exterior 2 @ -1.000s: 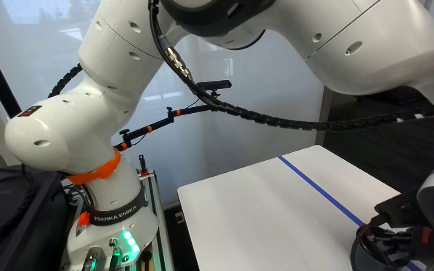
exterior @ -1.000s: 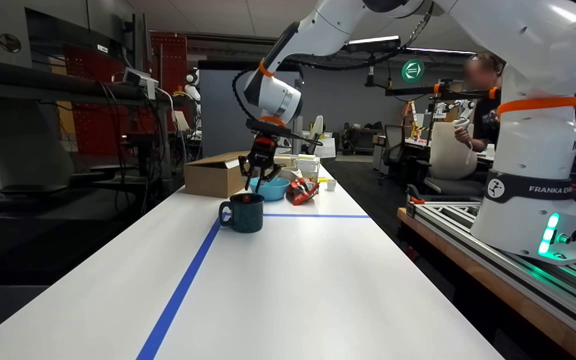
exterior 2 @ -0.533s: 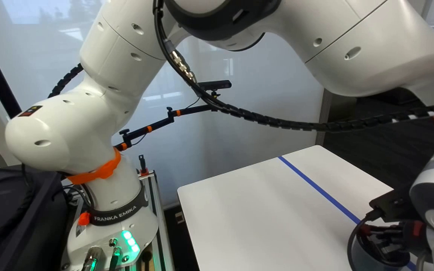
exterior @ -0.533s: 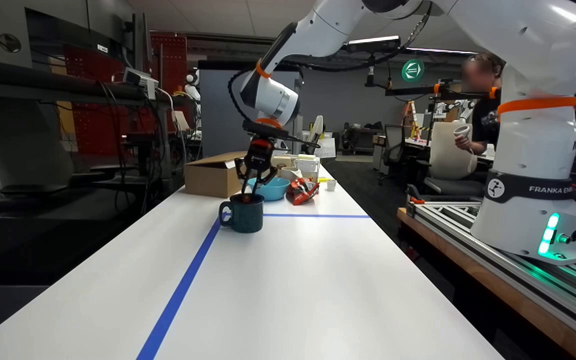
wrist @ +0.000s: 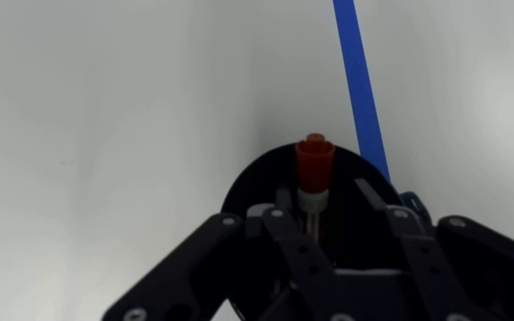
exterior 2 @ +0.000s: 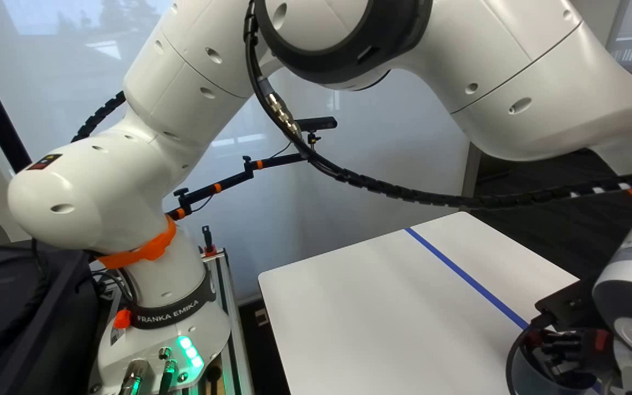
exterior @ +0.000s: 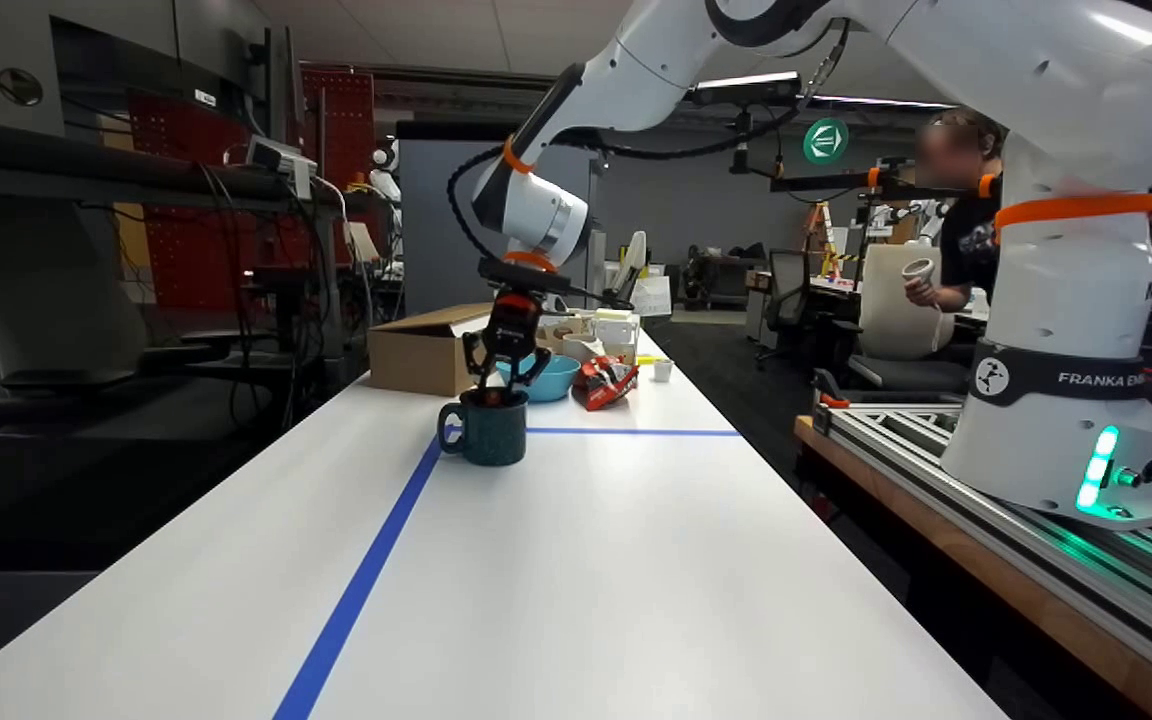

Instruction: Remove the marker from the cup and put it on the table

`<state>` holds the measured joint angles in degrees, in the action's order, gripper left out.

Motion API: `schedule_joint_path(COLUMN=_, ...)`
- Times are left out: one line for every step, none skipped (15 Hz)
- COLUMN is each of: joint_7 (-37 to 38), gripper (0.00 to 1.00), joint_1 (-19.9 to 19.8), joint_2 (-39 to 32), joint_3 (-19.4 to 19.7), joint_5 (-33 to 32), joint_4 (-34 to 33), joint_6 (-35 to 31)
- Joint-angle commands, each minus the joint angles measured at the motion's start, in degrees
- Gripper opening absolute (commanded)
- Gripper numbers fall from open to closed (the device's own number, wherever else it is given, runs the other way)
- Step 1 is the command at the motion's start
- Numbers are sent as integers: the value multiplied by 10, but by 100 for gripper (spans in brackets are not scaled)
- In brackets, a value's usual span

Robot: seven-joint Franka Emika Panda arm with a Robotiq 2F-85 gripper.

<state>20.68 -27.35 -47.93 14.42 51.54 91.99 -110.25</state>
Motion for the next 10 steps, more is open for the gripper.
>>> schedule_joint_path(joint_7=4, gripper=36, joint_1=-6, joint_2=-23, joint_3=0, joint_5=0, joint_4=-30, joint_6=16)
schedule_joint_path(joint_7=5, gripper=46, joint_1=-6, joint_2=-28, joint_3=-1, joint_5=0, joint_4=-34, joint_6=15)
schedule_joint_path(joint_7=3, gripper=51, joint_1=-7, joint_2=-32, joint_3=-1, joint_5=0, joint_4=-37, joint_6=15)
schedule_joint_path(joint_7=4, gripper=32, joint_1=-7, joint_2=-37, joint_3=-1, joint_5=-2, joint_4=-42, joint_6=16)
schedule_joint_path(joint_7=5, gripper=15, joint_1=-7, joint_2=-42, joint_3=-2, joint_5=-3, joint_4=-47, joint_6=17)
schedule_joint_path(joint_7=5, gripper=13, joint_1=-6, joint_2=-44, joint_3=-1, joint_5=-4, joint_4=-51, joint_6=19)
schedule_joint_path(joint_7=4, gripper=5, joint_1=-7, joint_2=-46, joint_3=-2, joint_5=-4, joint_4=-55, joint_6=19)
schedule_joint_path(joint_7=4, gripper=0, joint_1=-6, joint_2=-45, joint_3=-2, joint_5=-5, joint_4=-57, joint_6=21)
schedule_joint_path(joint_7=6, gripper=4, joint_1=-5, joint_2=-42, joint_3=-1, joint_5=-6, joint_4=-56, joint_6=22)
schedule_joint_path(joint_7=5, gripper=5, joint_1=-2, joint_2=-34, joint_3=0, joint_5=-8, joint_4=-51, joint_6=21)
